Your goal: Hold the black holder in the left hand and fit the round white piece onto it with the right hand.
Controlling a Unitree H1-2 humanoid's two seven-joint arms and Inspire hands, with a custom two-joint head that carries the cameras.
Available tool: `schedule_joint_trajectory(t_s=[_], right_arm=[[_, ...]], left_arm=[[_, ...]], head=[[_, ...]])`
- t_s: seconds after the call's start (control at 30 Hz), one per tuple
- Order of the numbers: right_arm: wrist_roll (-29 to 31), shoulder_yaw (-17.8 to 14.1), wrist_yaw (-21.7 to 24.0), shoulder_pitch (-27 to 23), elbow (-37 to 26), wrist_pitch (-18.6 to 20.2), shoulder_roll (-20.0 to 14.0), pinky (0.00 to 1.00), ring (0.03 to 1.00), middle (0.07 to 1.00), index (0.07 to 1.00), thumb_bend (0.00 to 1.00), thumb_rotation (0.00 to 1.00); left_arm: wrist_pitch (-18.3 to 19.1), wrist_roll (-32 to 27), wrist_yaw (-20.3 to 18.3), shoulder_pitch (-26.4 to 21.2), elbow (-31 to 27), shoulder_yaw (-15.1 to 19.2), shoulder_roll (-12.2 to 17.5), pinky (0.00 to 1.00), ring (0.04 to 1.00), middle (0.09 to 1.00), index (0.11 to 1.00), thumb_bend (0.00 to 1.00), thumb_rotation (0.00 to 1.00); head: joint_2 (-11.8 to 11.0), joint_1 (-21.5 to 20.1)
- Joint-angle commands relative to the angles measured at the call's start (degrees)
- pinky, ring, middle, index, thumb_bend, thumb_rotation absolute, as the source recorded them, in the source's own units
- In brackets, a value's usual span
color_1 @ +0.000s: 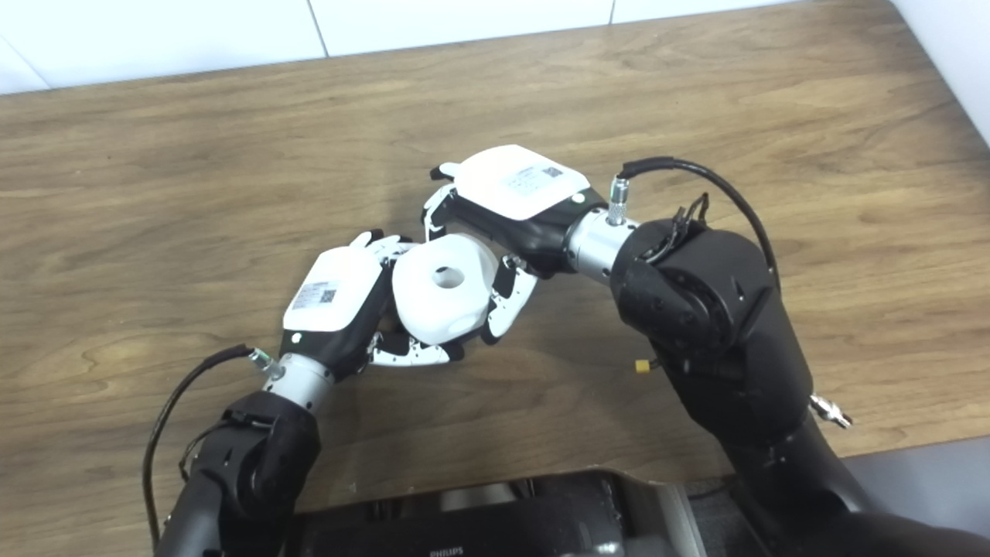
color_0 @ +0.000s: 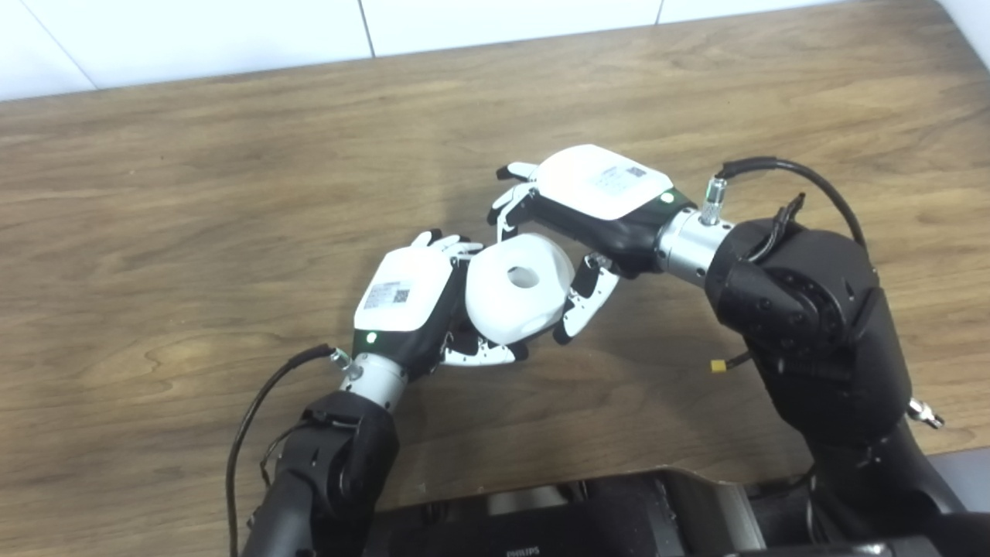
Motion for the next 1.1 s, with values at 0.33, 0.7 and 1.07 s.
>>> schedule_joint_trajectory(t_s=[0.33, 0.7, 1.07], right_arm=[[-1.66, 1.79, -0.98, -0.73, -0.87, -1.95, 0.9, 0.91, 0.962, 0.809, 0.484, 0.52, 0.14], [-1.44, 1.69, -2.5, -0.54, -0.26, -2.35, 2.19, 0.9, 0.959, 0.805, 0.485, 0.52, 0.14], [-2.08, 0.96, -0.9, -2.03, -0.28, -2.23, 1.38, 0.9, 0.96, 0.816, 0.485, 0.52, 0.14]], left_arm=[[-0.65, 0.28, -0.19, -0.87, -1.37, -0.36, -0.55, 0.97, 0.88, 0.804, 0.489, 0.52, 0.06], [-0.59, 0.16, -0.29, -0.81, -1.27, -0.4, -0.61, 0.97, 0.881, 0.805, 0.488, 0.52, 0.06], [-0.72, 0.17, -0.13, -0.73, -1.28, -0.39, -0.48, 0.96, 0.878, 0.805, 0.489, 0.52, 0.06]], head=[[-0.01, -0.56], [-0.39, -0.58], [-0.39, -0.83]])
